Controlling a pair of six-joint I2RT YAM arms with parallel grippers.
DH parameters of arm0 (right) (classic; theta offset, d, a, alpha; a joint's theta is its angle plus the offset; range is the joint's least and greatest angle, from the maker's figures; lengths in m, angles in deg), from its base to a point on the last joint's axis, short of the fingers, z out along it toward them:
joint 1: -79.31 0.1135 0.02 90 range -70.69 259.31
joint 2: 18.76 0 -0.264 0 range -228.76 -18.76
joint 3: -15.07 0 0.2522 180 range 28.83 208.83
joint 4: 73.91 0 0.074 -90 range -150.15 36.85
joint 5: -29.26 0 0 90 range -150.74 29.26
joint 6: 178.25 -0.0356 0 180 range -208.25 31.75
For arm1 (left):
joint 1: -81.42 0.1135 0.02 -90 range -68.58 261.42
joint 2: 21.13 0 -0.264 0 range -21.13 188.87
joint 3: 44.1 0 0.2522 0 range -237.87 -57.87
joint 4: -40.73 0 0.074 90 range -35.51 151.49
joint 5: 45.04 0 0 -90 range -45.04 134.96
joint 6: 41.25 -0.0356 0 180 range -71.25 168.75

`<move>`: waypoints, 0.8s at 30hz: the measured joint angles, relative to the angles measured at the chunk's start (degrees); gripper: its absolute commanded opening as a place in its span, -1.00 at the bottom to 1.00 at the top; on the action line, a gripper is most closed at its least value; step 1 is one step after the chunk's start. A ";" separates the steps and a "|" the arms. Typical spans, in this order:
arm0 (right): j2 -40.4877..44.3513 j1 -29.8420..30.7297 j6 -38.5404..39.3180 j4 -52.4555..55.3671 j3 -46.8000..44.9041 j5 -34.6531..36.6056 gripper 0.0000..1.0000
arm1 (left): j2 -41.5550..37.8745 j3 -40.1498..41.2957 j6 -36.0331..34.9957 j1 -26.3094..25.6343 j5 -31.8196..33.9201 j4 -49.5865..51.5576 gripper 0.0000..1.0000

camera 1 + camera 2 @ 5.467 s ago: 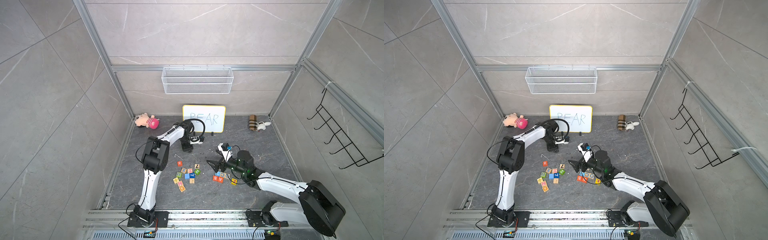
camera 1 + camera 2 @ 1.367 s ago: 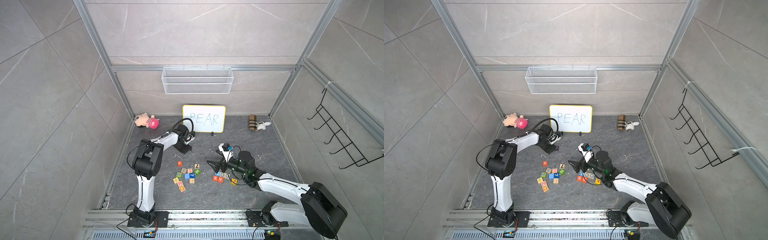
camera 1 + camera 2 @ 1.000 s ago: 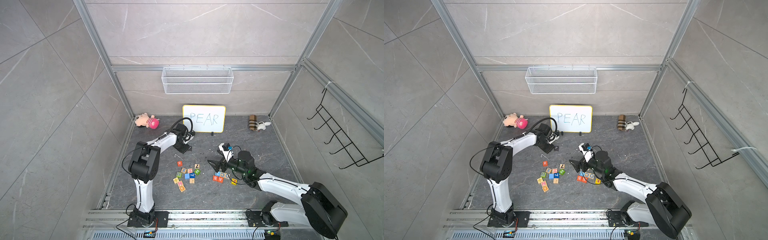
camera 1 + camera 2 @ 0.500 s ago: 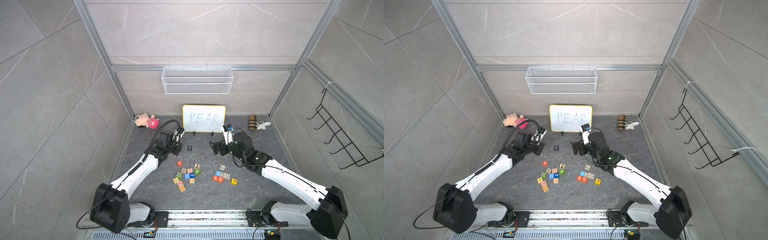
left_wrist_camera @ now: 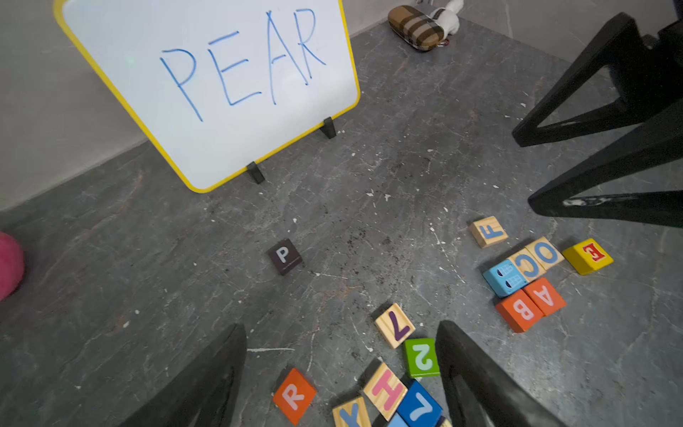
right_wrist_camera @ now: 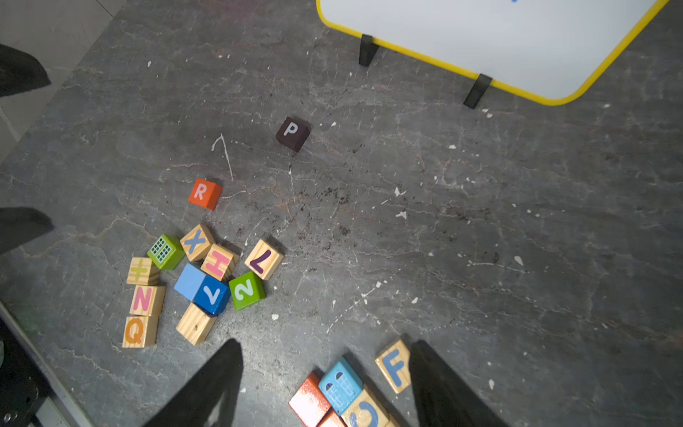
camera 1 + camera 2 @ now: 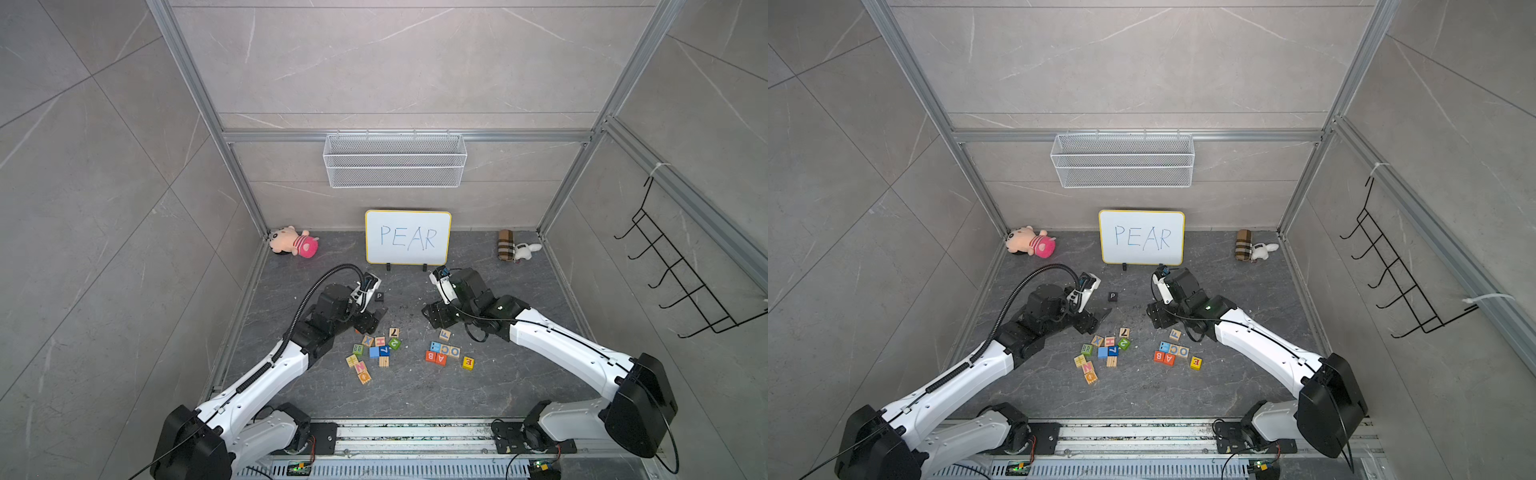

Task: Spell the uppercase word “pear” with letter blocks
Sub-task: Pick up the letter block from the center of the board.

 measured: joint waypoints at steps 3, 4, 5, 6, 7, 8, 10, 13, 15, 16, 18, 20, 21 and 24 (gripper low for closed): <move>0.79 0.68 0.35 0.70 -0.07 -0.46 0.43 | 2.78 -1.42 1.33 -4.24 1.16 1.42 0.76; 1.07 0.81 0.33 1.03 -0.07 -0.46 0.43 | 3.56 -1.84 1.53 -5.57 1.33 1.66 0.80; 1.33 0.87 0.31 1.60 -0.07 -0.44 0.43 | 4.46 -2.36 1.70 -7.02 1.40 2.03 0.85; 1.46 0.87 0.15 2.23 -0.07 -0.46 0.43 | 5.31 -2.78 1.86 -8.37 1.40 2.19 0.85; 1.49 0.87 -0.20 3.17 -0.07 -0.46 0.43 | 6.25 -3.28 1.88 -9.84 1.49 2.40 0.85; 1.49 0.87 -0.63 3.93 -0.11 -0.48 0.43 | 6.95 -3.63 1.90 -10.86 1.55 2.43 0.85; 1.60 0.87 -2.80 5.84 -0.70 -0.11 0.44 | 8.79 -4.42 1.90 -12.81 1.49 2.27 0.85; 1.79 0.87 -7.52 10.36 -1.92 1.99 0.45 | 11.63 -5.22 1.97 -14.49 1.33 1.95 0.85; 1.77 0.87 -11.02 14.27 -2.29 3.96 0.49 | 13.60 -5.66 2.32 -15.06 0.94 1.60 0.85; 1.77 0.87 -13.14 16.70 -2.29 5.22 0.49 | 14.47 -5.70 2.43 -15.26 0.76 1.31 0.85; 1.77 0.87 -16.65 20.52 -2.36 6.82 0.51 | 15.96 -5.75 2.45 -15.65 0.35 0.57 0.94; 1.84 0.85 -19.91 23.21 -2.99 7.85 0.54 | 17.46 -5.84 2.36 -16.28 -0.35 0.00 0.99; 1.90 0.87 -21.68 24.41 -3.67 8.35 0.58 | 18.08 -5.84 2.25 -16.61 -0.72 -0.39 0.99; 2.01 0.68 -25.79 27.43 -5.62 9.46 0.63 | 19.74 -5.84 1.25 -17.99 -1.33 -1.62 0.99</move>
